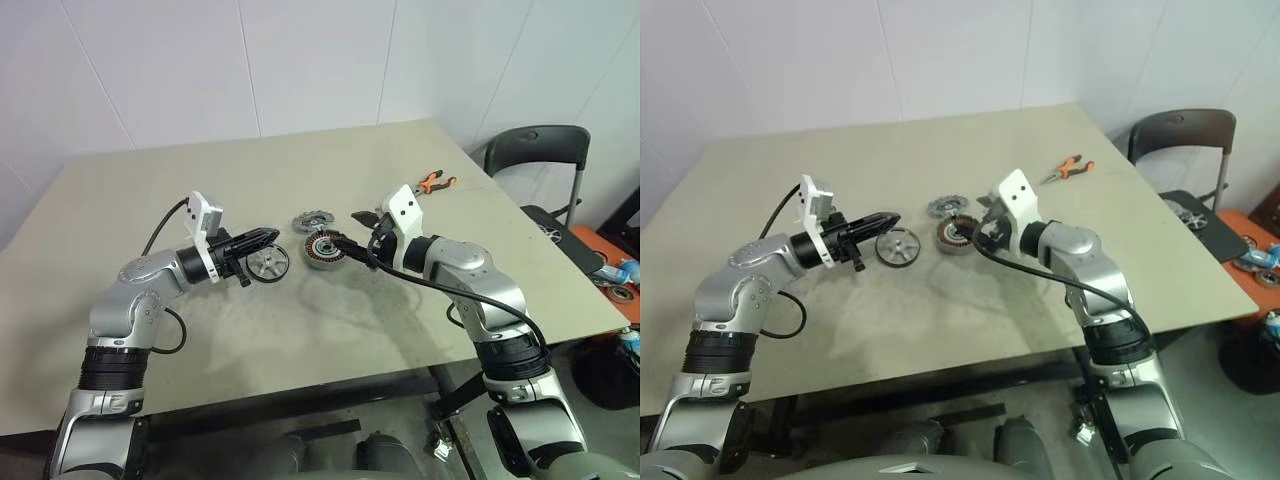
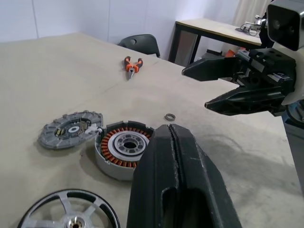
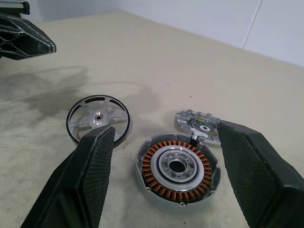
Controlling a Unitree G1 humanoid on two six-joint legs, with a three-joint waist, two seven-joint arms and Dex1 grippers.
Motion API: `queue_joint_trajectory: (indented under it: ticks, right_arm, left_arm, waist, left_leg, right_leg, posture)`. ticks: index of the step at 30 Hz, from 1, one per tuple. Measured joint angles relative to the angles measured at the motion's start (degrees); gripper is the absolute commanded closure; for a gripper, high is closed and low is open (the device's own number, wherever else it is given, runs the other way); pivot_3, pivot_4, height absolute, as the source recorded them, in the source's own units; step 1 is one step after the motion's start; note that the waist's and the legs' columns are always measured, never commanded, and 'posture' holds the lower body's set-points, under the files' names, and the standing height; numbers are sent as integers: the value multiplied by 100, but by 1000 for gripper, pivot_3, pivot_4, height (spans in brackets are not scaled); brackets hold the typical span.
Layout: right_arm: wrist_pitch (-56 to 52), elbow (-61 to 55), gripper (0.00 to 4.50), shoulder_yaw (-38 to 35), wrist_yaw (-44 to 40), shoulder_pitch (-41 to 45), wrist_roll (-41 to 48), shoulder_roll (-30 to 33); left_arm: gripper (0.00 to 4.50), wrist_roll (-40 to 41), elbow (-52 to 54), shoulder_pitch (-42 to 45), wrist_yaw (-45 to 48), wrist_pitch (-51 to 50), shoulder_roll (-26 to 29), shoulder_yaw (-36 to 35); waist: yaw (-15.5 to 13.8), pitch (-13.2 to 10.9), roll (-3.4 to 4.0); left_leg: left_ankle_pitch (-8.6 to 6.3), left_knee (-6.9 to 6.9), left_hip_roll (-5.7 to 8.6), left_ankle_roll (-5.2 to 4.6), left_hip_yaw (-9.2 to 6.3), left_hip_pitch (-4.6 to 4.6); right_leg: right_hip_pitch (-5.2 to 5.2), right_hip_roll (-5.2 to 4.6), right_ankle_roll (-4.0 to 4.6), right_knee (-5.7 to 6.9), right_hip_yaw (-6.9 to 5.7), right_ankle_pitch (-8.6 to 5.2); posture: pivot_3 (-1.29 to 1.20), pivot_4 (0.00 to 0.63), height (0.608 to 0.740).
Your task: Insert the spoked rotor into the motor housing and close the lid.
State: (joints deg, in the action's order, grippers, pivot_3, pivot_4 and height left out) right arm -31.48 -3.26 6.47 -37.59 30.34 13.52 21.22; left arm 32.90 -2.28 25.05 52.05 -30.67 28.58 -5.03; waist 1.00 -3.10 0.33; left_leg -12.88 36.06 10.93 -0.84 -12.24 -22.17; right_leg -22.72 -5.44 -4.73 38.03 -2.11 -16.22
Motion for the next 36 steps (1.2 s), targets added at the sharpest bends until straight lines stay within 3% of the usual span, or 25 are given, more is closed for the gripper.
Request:
queue_joint_trajectory:
  ticks: [1,2,4,5,6,7,8,12,27,36]
  right_arm:
    - [24,0,922,3,11,-30,-20,-1]
    - [69,0,922,9,22,-58,-49,-7]
    - [82,0,922,12,55,-86,-104,-6]
    - [82,-2,922,16,67,-85,-108,-32]
    - [77,-4,922,46,75,-84,-108,-87]
    - [75,-5,922,108,77,-82,-106,-130]
    - [71,-5,922,147,77,-79,-105,-148]
    - [23,-5,922,160,135,-80,-105,-149]
    - [-53,1,922,92,680,-67,-326,-152]
    - [98,124,922,315,-240,166,-335,419]
  left_arm:
    - [4500,0,0,6,6,-1,0,6]
    - [4500,0,0,9,11,-1,0,9]
    - [4500,1,1,42,18,-2,-1,32]
    - [4500,0,0,41,20,-2,12,26]
    - [4500,0,-2,39,21,-2,53,19]
    - [4500,-1,-15,35,19,-3,78,-3]
    - [4500,-1,-17,33,18,-4,77,-13]
    - [4500,-1,-16,32,21,-14,75,-16]
    - [4500,-29,-202,234,63,-21,62,112]
    - [4500,-29,-213,281,79,-30,36,158]
  waist:
    - [29,-2,-5]
    - [74,-1,-9]
    - [177,0,6]
    - [153,-2,27]
    - [142,-14,49]
    - [106,-8,38]
    - [-5,-4,20]
    - [-175,2,13]
    - [-71,8,2]
    - [-23,10,-1]
  left_leg:
    - [3,15,9,-3,-20,-2]
    - [5,27,-30,-9,45,-29]
    - [23,48,-220,-31,281,-74]
    - [39,33,-145,-45,182,-69]
    - [52,33,-34,-29,-40,-61]
    - [62,18,-4,1,-106,-56]
    - [69,-1,6,13,-85,-53]
    - [111,-61,7,51,-31,-54]
    - [117,-88,5,55,-7,-31]
    - [116,-86,2,52,16,-31]
  right_leg:
    - [24,-40,-3,0,-49,-10]
    - [57,-138,-4,7,-162,-26]
    - [136,-246,-16,10,-359,-68]
    - [142,-186,-15,12,-328,-81]
    - [116,13,-7,46,-76,-85]
    - [115,207,-5,21,95,-94]
    - [84,303,19,-15,219,-104]
    - [18,285,57,31,286,-123]
    - [22,286,66,46,318,-128]
    - [24,286,65,54,336,-127]
  posture:
    - [0,0,740]
    - [0,0,740]
    - [0,0,740]
    - [0,0,740]
    - [0,0,740]
    - [0,0,740]
    - [0,0,740]
    - [0,0,740]
    - [0,0,740]
    - [0,0,740]
